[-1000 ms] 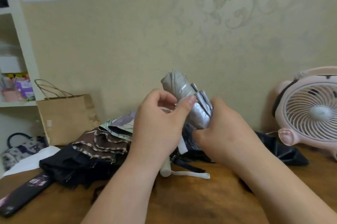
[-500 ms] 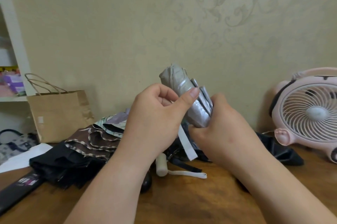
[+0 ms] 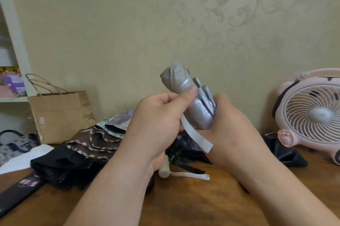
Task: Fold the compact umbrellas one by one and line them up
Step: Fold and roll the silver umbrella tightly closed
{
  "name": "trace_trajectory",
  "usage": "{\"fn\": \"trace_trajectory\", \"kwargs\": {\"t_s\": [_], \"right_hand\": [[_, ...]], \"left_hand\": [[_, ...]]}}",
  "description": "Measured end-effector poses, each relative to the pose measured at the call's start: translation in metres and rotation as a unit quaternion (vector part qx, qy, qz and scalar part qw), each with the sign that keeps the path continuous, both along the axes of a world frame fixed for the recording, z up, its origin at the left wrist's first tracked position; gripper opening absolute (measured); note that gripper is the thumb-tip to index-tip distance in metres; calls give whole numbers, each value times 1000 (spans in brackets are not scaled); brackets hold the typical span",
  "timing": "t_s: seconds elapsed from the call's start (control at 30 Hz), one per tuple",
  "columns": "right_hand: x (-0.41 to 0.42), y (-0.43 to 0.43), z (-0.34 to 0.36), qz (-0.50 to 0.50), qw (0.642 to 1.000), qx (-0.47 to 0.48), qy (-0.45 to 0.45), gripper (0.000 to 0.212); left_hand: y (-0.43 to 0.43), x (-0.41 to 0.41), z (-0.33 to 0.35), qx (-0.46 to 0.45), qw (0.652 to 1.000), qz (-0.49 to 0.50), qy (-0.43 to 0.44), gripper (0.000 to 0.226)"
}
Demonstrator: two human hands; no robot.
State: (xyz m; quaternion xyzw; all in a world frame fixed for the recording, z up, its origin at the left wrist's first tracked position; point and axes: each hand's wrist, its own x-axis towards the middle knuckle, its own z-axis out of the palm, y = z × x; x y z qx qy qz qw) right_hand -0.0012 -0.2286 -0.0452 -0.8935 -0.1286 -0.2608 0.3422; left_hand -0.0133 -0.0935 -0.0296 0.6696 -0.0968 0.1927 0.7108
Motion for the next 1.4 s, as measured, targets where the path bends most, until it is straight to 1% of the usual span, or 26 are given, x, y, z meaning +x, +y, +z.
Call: {"fn": "trace_trajectory", "kwargs": {"t_s": [0.1, 0.17, 0.23, 0.33, 0.43, 0.6, 0.77, 0.87, 0.93, 1.0, 1.1, 1.17, 1.23, 1.33, 1.4], "right_hand": [[1, 0, 1, 13, 1000, 23, 10, 42], [5, -5, 4, 38, 996, 59, 46, 37], [9, -12, 10, 79, 989, 92, 80, 33], [11, -18, 15, 129, 980, 112, 103, 25], [11, -18, 14, 168, 968, 138, 123, 20], [11, -19, 14, 190, 957, 163, 147, 21], [12, -19, 15, 171, 961, 180, 123, 23], [10, -19, 16, 167, 961, 196, 100, 20], [7, -17, 17, 178, 958, 205, 91, 20], [6, -15, 17, 203, 953, 202, 103, 24], [6, -16, 15, 205, 959, 161, 114, 36], [5, -21, 16, 192, 968, 121, 106, 43], [4, -25, 18, 198, 969, 113, 94, 45], [1, -26, 21, 231, 963, 125, 58, 51], [-1, -27, 24, 267, 949, 163, 42, 50]], "left_hand": [[-3, 4, -5, 8, 1000, -5, -22, 36], [-3, 6, -7, -4, 998, -43, -45, 31], [-4, 8, -9, -2, 996, -62, -67, 28], [-5, 10, -9, -35, 992, -94, -73, 34], [-2, 10, -8, -65, 987, -130, -72, 24], [2, 13, -10, -42, 988, -119, -86, 21], [7, 13, -8, 47, 988, -76, -123, 26], [7, 10, -7, 80, 988, -48, -122, 35], [3, 9, -7, 60, 992, -34, -107, 33], [-2, 7, -7, 44, 994, -33, -96, 29], [-3, 6, -9, 58, 992, -33, -105, 24], [-2, 7, -8, 49, 991, -54, -109, 21], [0, 7, -8, 46, 989, -82, -118, 17], [2, 6, -6, 0, 985, -128, -119, 16], [3, 5, -4, -54, 977, -175, -108, 17]]}}
